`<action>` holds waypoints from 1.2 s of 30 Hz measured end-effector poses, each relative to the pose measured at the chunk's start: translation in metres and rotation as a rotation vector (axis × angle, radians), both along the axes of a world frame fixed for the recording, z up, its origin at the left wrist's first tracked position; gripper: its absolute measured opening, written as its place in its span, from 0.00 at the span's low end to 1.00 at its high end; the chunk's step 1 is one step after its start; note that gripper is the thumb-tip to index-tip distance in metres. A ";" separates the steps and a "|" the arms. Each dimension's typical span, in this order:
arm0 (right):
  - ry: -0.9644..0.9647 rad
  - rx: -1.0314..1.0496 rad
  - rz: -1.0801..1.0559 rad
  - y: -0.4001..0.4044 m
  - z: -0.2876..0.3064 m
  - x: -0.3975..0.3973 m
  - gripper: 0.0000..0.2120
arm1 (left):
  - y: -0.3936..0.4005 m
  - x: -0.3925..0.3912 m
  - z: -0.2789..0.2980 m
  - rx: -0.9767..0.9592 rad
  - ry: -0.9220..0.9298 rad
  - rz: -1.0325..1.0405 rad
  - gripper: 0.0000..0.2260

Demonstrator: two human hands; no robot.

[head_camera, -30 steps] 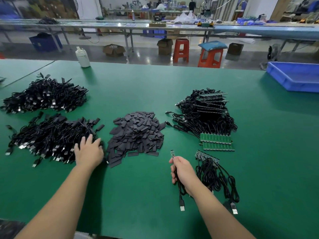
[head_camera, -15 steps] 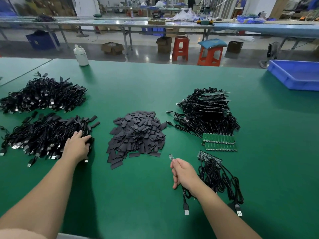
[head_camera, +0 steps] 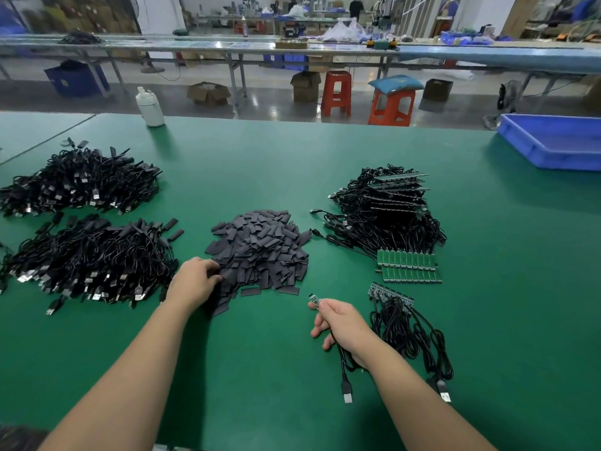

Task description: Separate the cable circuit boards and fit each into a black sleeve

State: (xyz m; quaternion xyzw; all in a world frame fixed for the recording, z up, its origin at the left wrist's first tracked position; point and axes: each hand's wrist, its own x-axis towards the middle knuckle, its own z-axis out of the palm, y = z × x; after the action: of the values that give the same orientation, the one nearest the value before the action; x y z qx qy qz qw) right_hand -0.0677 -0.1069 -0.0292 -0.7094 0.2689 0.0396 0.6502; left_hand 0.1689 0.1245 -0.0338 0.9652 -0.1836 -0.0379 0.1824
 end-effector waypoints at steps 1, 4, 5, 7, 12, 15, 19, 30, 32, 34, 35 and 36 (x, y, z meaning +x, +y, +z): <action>0.005 -0.033 0.011 -0.001 0.000 -0.001 0.18 | -0.001 0.000 -0.001 -0.021 0.003 0.021 0.12; 0.000 -0.060 0.038 -0.001 0.000 -0.002 0.12 | -0.001 0.001 0.000 -0.019 -0.013 0.038 0.10; -0.005 -0.053 0.042 -0.001 -0.001 -0.002 0.10 | 0.000 0.001 0.000 -0.006 -0.027 0.031 0.10; -0.001 -0.037 0.040 -0.001 -0.002 -0.001 0.09 | 0.001 -0.001 0.002 0.029 -0.093 0.013 0.10; -0.025 0.027 0.063 -0.003 -0.001 -0.001 0.12 | -0.015 -0.024 0.027 -0.045 -0.323 -0.134 0.08; -0.017 0.062 0.092 -0.005 -0.001 -0.001 0.09 | -0.037 -0.055 0.038 -0.114 -0.283 -0.350 0.09; -0.021 0.135 0.067 -0.005 -0.001 -0.002 0.07 | -0.054 -0.094 0.030 -0.190 -0.217 -0.543 0.10; -0.019 0.220 0.045 -0.008 0.004 -0.006 0.11 | -0.063 -0.123 0.008 -0.272 -0.045 -0.509 0.08; -0.017 0.215 0.061 -0.009 0.005 -0.006 0.11 | -0.065 -0.126 0.007 -0.269 -0.041 -0.499 0.08; -0.018 0.217 0.065 -0.009 0.005 -0.006 0.11 | -0.066 -0.127 0.007 -0.268 -0.048 -0.496 0.08; -0.018 0.218 0.068 -0.009 0.005 -0.006 0.11 | -0.066 -0.127 0.007 -0.268 -0.048 -0.498 0.08; -0.018 0.216 0.070 -0.009 0.005 -0.006 0.11 | -0.067 -0.128 0.007 -0.265 -0.048 -0.505 0.08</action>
State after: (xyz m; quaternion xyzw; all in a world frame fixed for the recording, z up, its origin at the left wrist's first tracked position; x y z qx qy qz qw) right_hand -0.0739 -0.1155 -0.0241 -0.6446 0.2324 0.0848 0.7234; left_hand 0.0413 0.0575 -0.0270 0.8571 -0.4259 -0.0350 0.2875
